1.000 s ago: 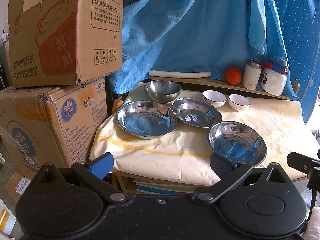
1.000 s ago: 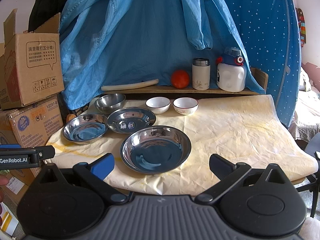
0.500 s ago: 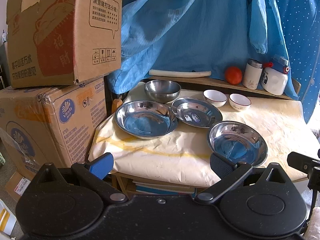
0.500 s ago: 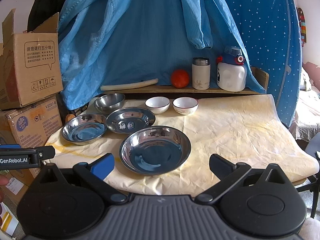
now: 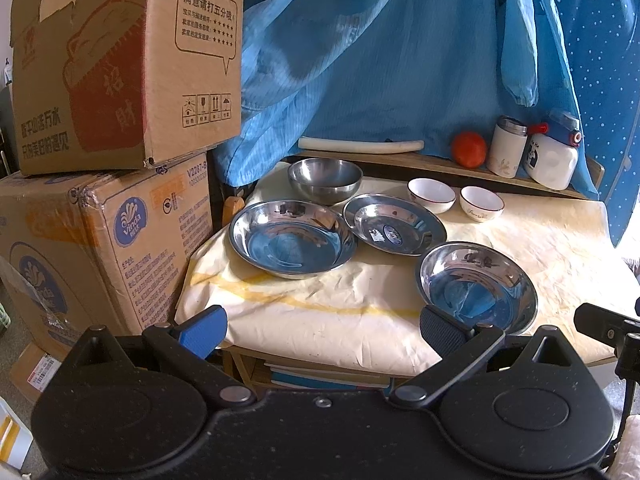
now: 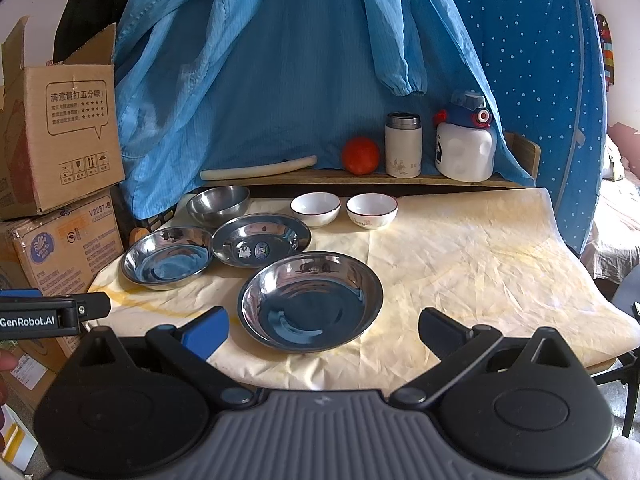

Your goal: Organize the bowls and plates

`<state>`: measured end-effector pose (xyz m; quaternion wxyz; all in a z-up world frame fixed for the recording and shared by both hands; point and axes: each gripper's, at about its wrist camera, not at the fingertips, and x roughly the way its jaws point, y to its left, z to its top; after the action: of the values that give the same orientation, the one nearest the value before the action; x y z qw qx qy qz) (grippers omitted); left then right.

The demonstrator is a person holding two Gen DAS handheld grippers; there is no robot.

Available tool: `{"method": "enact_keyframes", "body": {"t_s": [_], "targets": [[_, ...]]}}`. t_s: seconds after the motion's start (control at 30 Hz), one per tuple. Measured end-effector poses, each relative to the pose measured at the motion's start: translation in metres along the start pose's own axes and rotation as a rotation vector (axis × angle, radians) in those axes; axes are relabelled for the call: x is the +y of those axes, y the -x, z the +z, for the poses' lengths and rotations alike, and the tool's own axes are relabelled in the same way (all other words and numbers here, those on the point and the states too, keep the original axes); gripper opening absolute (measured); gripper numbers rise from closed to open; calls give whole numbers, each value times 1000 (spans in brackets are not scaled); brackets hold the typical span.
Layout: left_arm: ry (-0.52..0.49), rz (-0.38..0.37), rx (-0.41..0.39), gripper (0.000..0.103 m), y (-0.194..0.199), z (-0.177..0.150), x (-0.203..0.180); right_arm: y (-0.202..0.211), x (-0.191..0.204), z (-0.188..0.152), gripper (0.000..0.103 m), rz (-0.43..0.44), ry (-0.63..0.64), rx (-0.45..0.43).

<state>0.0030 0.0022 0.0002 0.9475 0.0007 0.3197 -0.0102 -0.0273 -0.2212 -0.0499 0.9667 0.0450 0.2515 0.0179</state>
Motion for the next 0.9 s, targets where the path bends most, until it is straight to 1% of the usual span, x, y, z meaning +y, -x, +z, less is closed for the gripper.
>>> {"method": "enact_keyframes", "body": {"t_s": [0.2,0.27,0.3,0.47,0.9], "targets": [[1,2,2,102,-2,0,0,-2,0,0,103,0,0,0],[1,4,1,102,-3,1,1,6,0,1,103,2,1,0],[2,4,3,102,-7,-1,2,-4,-2,2,103,2,1,1],[3,6,4,102,-9,-2,3,-7,0,1,103,4,2,2],[3,7,5,102,-10,-1,3,-4,0,1,103,5,1,3]]}}
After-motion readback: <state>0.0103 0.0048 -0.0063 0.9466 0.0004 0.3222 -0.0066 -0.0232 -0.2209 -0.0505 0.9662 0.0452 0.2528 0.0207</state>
